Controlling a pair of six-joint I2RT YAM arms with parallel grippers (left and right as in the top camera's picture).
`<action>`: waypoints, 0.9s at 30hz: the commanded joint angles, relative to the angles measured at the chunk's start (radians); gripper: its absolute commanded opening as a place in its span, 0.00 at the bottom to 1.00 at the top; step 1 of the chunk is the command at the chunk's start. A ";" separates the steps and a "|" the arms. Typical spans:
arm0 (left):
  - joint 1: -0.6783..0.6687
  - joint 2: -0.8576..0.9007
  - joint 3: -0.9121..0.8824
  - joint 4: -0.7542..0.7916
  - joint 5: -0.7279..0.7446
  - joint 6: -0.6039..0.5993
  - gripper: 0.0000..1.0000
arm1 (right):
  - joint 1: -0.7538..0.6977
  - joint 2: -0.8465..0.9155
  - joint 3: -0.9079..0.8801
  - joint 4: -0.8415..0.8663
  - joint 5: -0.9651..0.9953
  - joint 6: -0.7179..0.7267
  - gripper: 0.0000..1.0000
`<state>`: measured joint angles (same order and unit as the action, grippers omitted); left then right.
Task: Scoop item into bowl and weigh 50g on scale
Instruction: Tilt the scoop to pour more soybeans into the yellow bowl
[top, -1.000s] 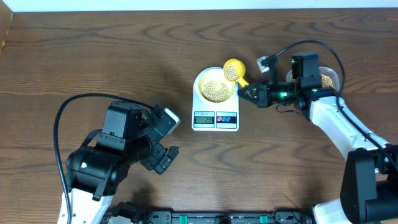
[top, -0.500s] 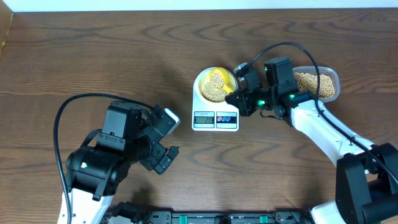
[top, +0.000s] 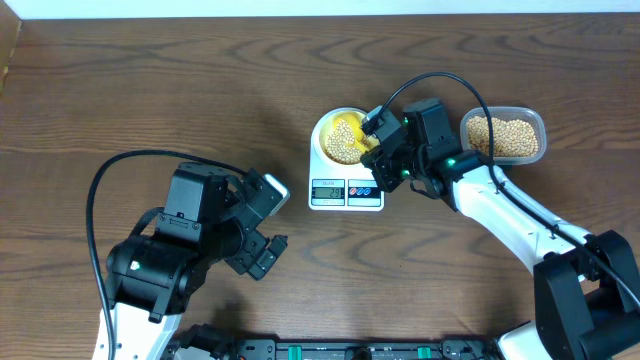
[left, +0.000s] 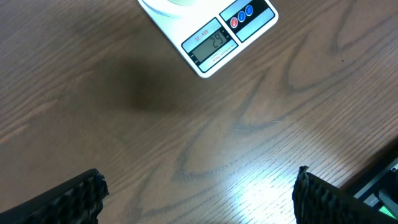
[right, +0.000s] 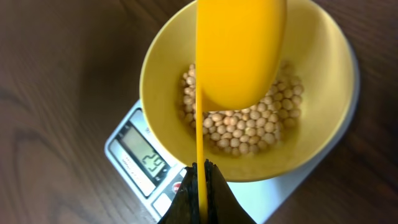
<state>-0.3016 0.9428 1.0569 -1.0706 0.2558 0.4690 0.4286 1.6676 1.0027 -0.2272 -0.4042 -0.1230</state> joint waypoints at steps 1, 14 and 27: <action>0.006 0.004 0.032 -0.002 -0.006 0.006 0.98 | 0.014 -0.033 0.005 -0.002 0.056 -0.043 0.01; 0.006 0.004 0.032 -0.002 -0.006 0.005 0.98 | 0.014 -0.042 0.005 -0.008 0.085 -0.051 0.01; 0.006 0.004 0.032 -0.002 -0.006 0.006 0.98 | 0.018 -0.112 0.006 -0.006 0.189 -0.051 0.01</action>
<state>-0.3016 0.9428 1.0569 -1.0702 0.2558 0.4690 0.4381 1.5814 1.0027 -0.2291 -0.2710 -0.1627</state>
